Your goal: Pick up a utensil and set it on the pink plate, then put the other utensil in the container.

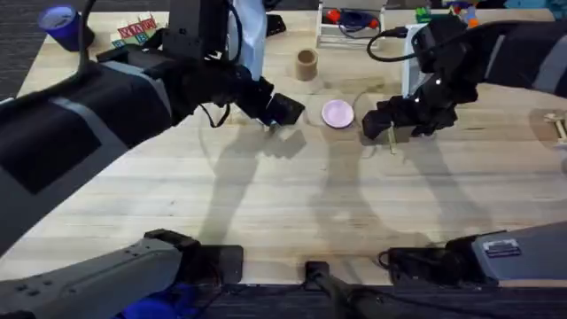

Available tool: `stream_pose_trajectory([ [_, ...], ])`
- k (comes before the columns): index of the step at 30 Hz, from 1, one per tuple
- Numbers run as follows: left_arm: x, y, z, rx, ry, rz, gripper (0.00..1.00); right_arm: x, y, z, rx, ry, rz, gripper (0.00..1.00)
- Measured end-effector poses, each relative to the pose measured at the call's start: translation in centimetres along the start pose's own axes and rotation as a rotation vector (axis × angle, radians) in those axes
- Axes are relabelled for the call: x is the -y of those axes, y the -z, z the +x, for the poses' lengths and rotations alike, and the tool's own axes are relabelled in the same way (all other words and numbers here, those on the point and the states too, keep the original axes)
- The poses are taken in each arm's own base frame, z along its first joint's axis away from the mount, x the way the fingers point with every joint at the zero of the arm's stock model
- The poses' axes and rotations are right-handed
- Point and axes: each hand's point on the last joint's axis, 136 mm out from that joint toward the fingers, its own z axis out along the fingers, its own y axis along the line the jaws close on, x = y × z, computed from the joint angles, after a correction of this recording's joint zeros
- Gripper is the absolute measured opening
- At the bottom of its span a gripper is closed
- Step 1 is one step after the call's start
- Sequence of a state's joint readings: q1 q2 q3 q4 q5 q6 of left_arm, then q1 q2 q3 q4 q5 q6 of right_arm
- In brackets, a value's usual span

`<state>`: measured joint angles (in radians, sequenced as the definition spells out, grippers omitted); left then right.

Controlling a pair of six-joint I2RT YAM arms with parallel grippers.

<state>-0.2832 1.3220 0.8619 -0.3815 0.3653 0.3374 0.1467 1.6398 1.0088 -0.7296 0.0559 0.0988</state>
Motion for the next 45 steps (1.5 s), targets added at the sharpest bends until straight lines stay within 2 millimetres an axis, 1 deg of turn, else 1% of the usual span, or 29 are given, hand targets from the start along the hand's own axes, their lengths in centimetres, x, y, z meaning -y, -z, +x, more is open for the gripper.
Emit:
stream_pose_trajectory([
  [23, 0.0, 0.0, 0.0, 0.0, 0.0, 0.0, 0.993, 0.1, -0.2, -0.4, 0.005, -0.052, 0.007, 0.996],
  [37, 0.0, 0.0, 0.0, 0.0, 0.0, 0.0, 0.993, 0.1, -0.3, -1.3, 0.041, -0.089, 0.006, 0.988],
  [38, 0.0, 0.0, 0.0, 0.0, 0.0, 0.0, 0.993, 0.0, -0.3, -1.4, 0.044, -0.09, 0.006, 0.925],
  [39, 0.0, 0.0, 0.0, 0.0, 0.0, 0.0, 0.993, 0.0, -0.3, -1.7, 0.054, -0.09, 0.005, 0.804],
  [40, 0.0, 0.0, 0.0, 0.0, 0.0, 0.0, 0.993, 0.0, -0.3, -1.9, 0.063, -0.091, 0.006, 0.654],
  [41, 0.0, 0.0, 0.0, 0.0, 0.0, 0.0, 0.993, 0.0, -0.3, -2.1, 0.069, -0.092, 0.006, 0.527],
  [45, 0.0, 0.0, 0.0, 0.0, 0.0, 0.0, 0.993, 0.1, -0.3, -2.5, 0.083, -0.095, 0.011, 0.185],
])
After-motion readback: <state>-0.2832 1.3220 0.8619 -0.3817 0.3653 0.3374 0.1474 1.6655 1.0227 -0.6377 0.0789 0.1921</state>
